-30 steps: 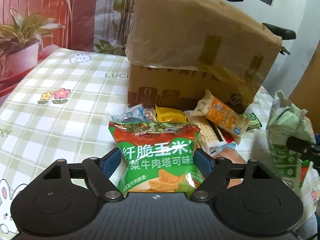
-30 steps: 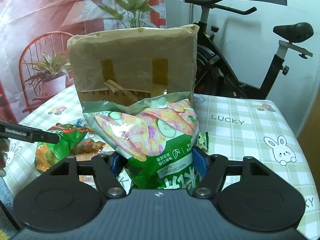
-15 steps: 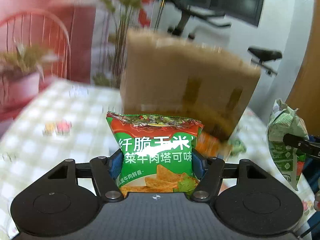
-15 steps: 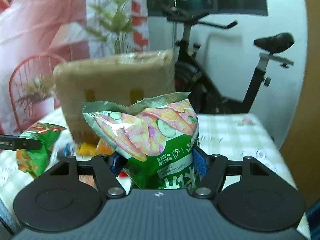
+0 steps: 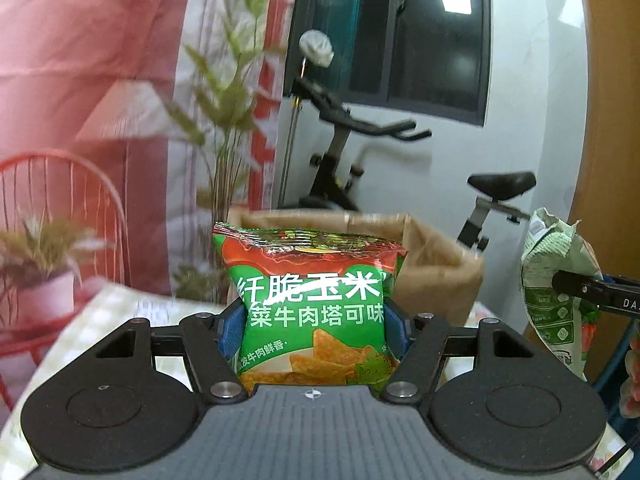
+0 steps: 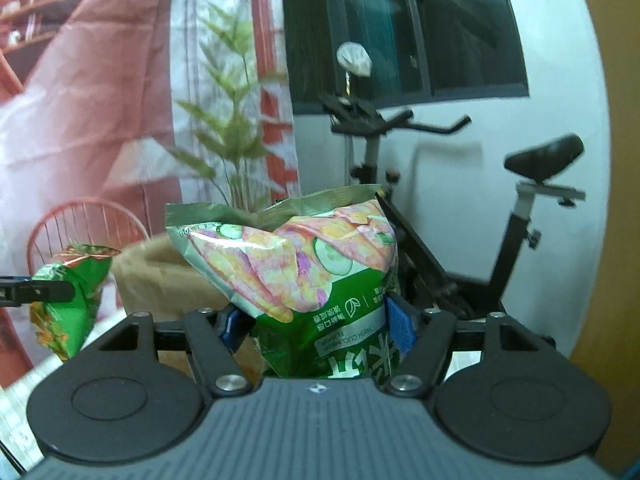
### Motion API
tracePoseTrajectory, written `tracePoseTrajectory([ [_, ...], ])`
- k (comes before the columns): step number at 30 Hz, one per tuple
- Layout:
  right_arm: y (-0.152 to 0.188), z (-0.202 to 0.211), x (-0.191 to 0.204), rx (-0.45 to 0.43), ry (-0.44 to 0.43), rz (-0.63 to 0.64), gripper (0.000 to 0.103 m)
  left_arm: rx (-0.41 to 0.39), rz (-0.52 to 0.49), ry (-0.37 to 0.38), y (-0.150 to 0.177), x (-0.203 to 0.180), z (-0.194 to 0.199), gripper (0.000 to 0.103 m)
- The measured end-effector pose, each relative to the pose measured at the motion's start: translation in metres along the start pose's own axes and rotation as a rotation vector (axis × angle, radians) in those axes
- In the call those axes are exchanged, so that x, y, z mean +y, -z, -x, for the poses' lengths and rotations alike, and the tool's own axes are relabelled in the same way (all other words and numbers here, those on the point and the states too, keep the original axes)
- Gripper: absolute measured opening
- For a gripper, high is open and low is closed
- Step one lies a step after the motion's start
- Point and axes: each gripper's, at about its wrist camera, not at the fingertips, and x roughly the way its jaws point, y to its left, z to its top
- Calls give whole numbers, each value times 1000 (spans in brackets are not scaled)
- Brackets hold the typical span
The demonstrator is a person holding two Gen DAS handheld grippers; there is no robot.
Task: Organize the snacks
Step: 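Carry both green bags over the box and open both tools to drop them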
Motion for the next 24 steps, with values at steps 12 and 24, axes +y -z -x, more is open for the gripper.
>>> tracePoseTrajectory([
  [12,-79,-63,20,-198,-187,72,70,-94,-57,33,-76,-8,-59,70],
  [24,-75,-176,25,-144,-249,12,70,-2,-79,25,-85,-2,-135,70],
])
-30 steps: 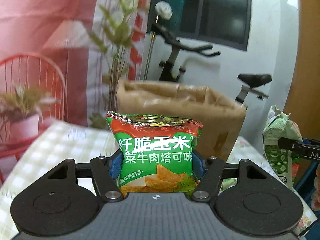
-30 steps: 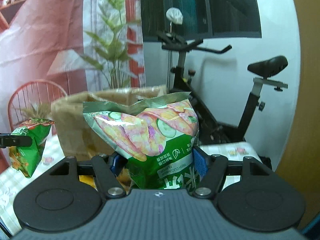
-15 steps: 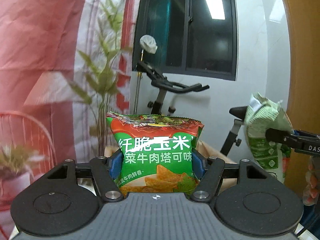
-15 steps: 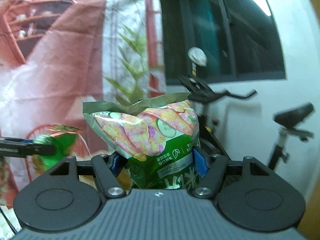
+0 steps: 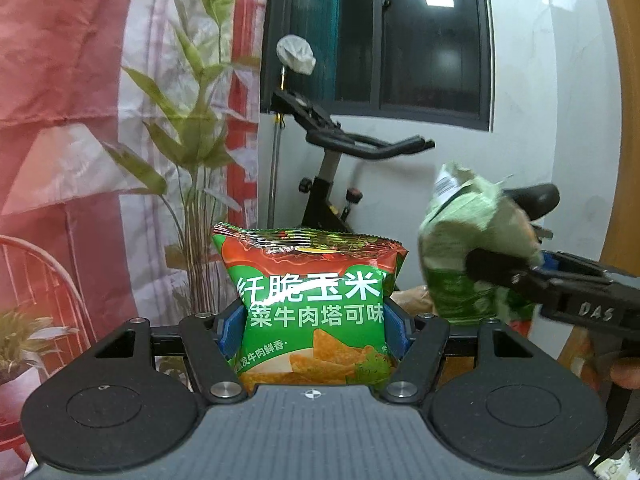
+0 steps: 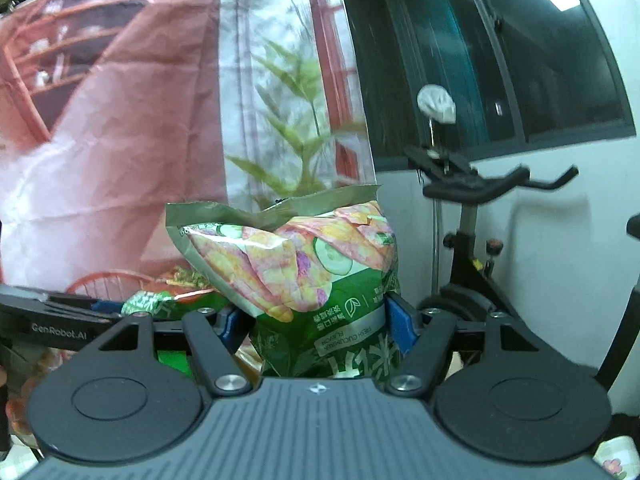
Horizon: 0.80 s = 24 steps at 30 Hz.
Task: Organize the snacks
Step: 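Carry both green bags over the box and open both tools to drop them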
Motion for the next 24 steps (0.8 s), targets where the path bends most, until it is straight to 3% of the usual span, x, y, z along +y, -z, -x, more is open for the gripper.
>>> tracePoseTrajectory([
  [12,35,-30,-8,109,33,-14,72,80,-10,6,12,4,-34,71],
  [15,37,-33,-5,138,64,1,75,110,-11,5,15,4,-40,76],
  [17,37,-32,-4,151,65,-3,86,124,0,4,15,7,-41,79],
  [19,34,-28,-2,153,59,5,89,143,7,4,16,10,-37,80],
  [24,31,-13,4,151,48,33,89,137,17,-3,13,14,-21,80],
])
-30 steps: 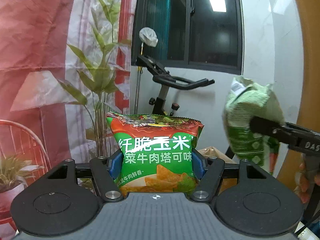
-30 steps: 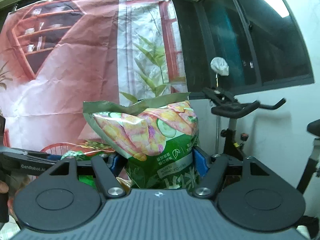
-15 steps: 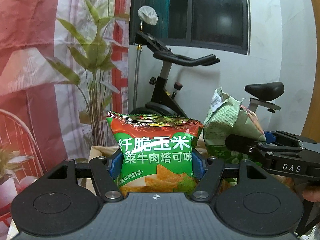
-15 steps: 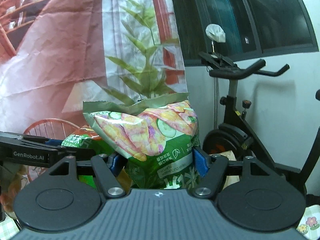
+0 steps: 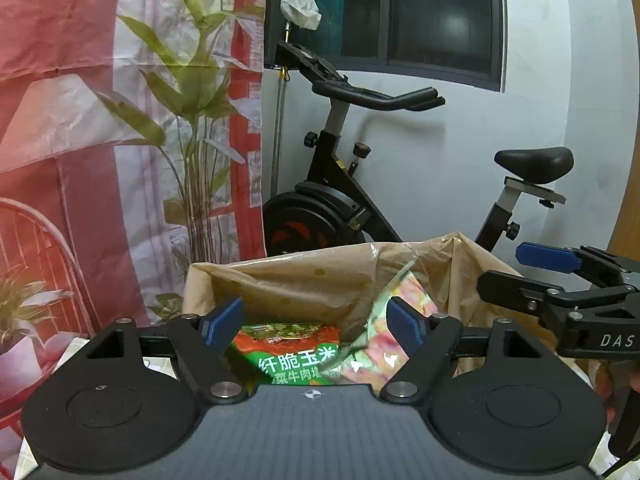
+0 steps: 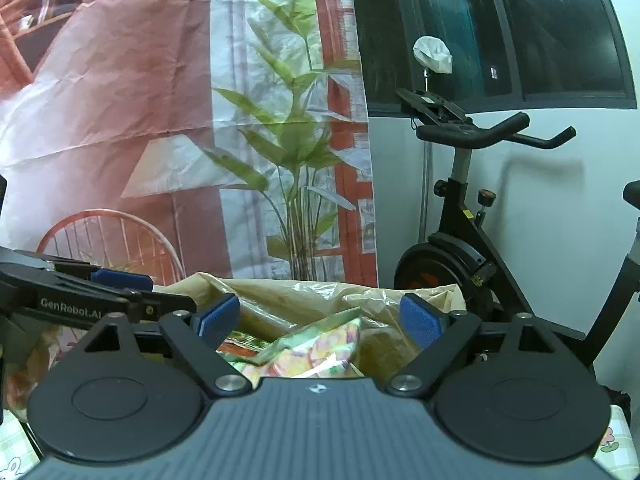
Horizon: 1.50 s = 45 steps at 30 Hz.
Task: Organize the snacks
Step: 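Carry both green bags over the box and open both tools to drop them, then move both tools back down to the snack pile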
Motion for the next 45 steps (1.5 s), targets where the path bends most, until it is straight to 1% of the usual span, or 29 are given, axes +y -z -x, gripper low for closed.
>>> tracePoseTrajectory([
  [3,0,15,1,-6,5,-7,89,-4,3,-10,3,0,17,80],
  [9,6,52,-3,9,-3,-62,89,5,53,-24,20,10,56,80],
  [13,20,78,-3,26,3,-97,89,25,83,-33,38,16,79,79],
  [17,39,97,-1,48,14,-132,89,38,80,-48,60,16,96,79],
  [20,56,108,4,72,22,-152,89,59,90,-42,76,13,104,79],
  [23,71,114,13,113,30,-163,89,81,101,-39,93,10,109,79],
  [29,108,120,42,203,13,-159,89,137,120,-49,124,9,109,78],
  [32,126,115,56,265,-4,-158,89,169,130,-50,137,11,106,76],
  [36,150,106,76,345,-29,-146,89,203,143,-57,154,16,103,76],
  [41,174,91,100,456,-65,-104,89,240,150,-66,172,20,100,75],
  [45,191,83,111,533,-57,-69,89,256,154,-68,181,23,100,75],
])
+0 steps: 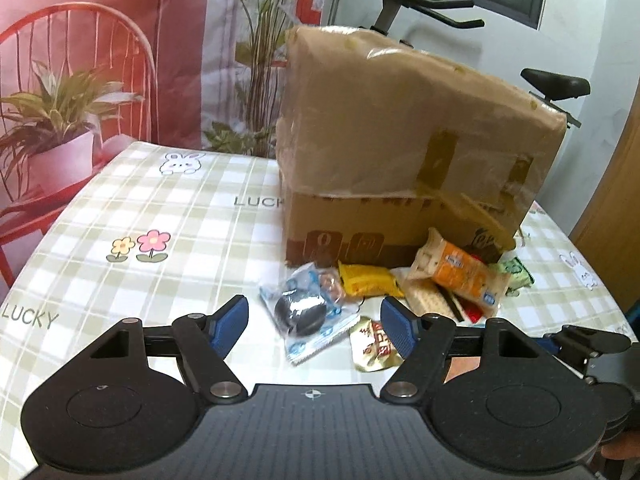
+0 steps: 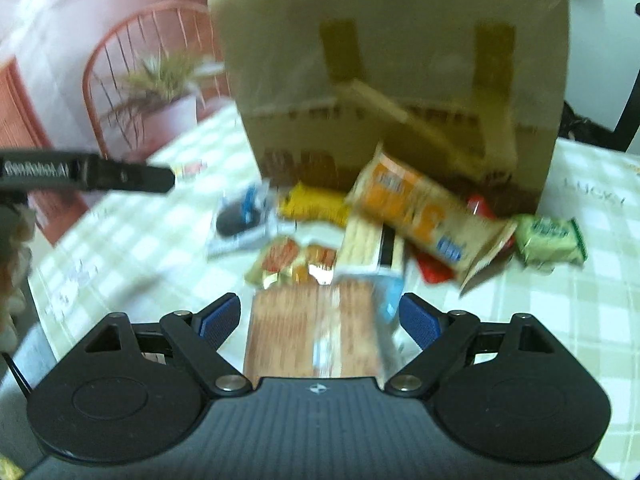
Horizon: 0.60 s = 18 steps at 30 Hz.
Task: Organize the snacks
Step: 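Move both tools back down to the snack pile, then grasp the wrapped biscuit block with the right tool while the left tool grasps the gold sachet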
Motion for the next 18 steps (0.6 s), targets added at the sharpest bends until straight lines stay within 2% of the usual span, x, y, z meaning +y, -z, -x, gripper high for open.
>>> tracePoseTrajectory([
  [3,9,-12,0,65,11,16,89,7,-7,2,3,1,-2,75],
  [6,15,-15,-3,80,-6,14,79,13,-18,7,5,-1,-5,74],
  [8,17,-11,-1,68,-16,35,75,18,-32,14,8,-3,-6,69],
  [13,14,17,-1,-13,-61,53,74,22,-58,36,12,-7,-10,65],
  [18,8,40,-18,-84,19,6,74,52,-67,81,14,-12,-23,59],
])
